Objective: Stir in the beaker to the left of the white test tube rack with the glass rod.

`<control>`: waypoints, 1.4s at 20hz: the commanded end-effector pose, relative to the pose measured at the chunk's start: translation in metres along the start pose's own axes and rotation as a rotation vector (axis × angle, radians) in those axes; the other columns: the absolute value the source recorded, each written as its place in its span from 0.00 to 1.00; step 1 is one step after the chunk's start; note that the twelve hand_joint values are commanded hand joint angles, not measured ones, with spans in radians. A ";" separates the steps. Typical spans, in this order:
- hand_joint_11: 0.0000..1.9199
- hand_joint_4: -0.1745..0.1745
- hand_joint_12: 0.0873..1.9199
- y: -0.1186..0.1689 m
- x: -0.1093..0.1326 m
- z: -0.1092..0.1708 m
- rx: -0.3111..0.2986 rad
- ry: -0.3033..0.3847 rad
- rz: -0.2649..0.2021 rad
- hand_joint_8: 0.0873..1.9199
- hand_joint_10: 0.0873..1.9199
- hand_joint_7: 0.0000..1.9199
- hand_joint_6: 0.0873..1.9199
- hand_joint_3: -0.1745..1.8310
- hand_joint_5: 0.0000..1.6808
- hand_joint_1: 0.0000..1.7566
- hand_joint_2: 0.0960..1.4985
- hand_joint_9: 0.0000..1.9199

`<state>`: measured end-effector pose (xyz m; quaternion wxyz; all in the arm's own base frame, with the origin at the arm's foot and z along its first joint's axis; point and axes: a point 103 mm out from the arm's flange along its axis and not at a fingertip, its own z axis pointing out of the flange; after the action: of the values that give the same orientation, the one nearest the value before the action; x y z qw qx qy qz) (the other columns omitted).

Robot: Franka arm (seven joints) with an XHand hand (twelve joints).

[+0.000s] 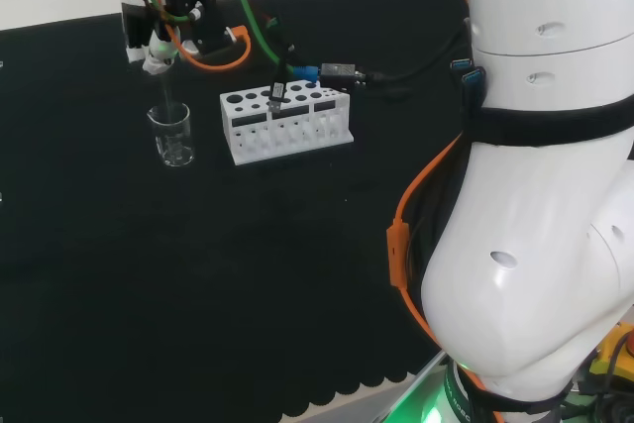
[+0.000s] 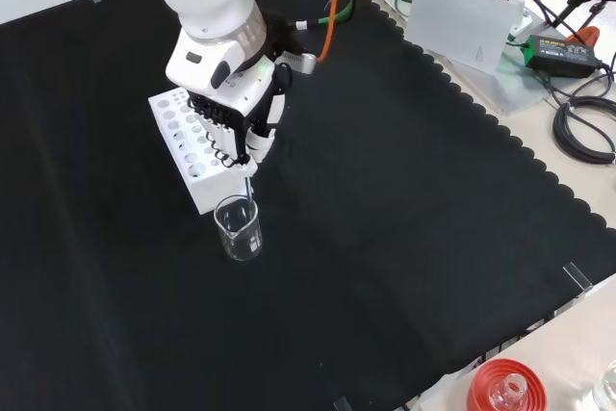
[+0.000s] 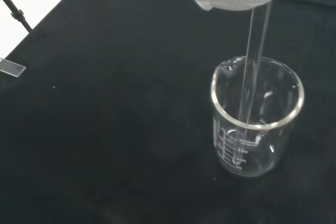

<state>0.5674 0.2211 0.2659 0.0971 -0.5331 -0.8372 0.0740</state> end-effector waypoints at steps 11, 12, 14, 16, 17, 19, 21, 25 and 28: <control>0.80 0.00 0.28 0.022 0.005 -0.010 0.001 0.002 -0.017 0.30 0.31 0.66 0.11 0.14 0.69 0.81 0.59 0.73; 0.80 0.00 0.28 0.025 -0.004 -0.011 0.001 0.007 -0.018 0.30 0.31 0.66 0.11 0.14 0.69 0.81 0.59 0.73; 0.80 0.00 0.28 0.030 -0.022 -0.012 0.001 0.007 -0.013 0.30 0.31 0.66 0.11 0.14 0.69 0.81 0.59 0.73; 0.80 0.00 0.28 0.029 -0.032 -0.011 -0.001 0.004 -0.004 0.30 0.31 0.66 0.11 0.14 0.69 0.81 0.59 0.73; 0.80 0.00 0.28 0.028 -0.035 -0.010 -0.001 0.004 0.000 0.30 0.31 0.66 0.11 0.14 0.69 0.81 0.59 0.73; 0.80 0.00 0.28 0.026 -0.041 -0.009 -0.003 0.006 0.008 0.30 0.31 0.66 0.11 0.14 0.69 0.81 0.59 0.73; 0.80 0.00 0.28 0.022 -0.047 -0.009 -0.003 0.008 0.016 0.30 0.31 0.66 0.11 0.14 0.69 0.81 0.59 0.73; 0.80 0.00 0.28 0.011 -0.053 -0.008 -0.002 0.004 0.029 0.30 0.31 0.66 0.11 0.14 0.69 0.81 0.59 0.73; 0.80 0.00 0.27 0.008 -0.053 -0.008 -0.003 0.003 0.032 0.30 0.31 0.66 0.11 0.14 0.69 0.81 0.59 0.73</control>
<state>0.6025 0.1895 0.2652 0.0995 -0.5405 -0.8321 0.0745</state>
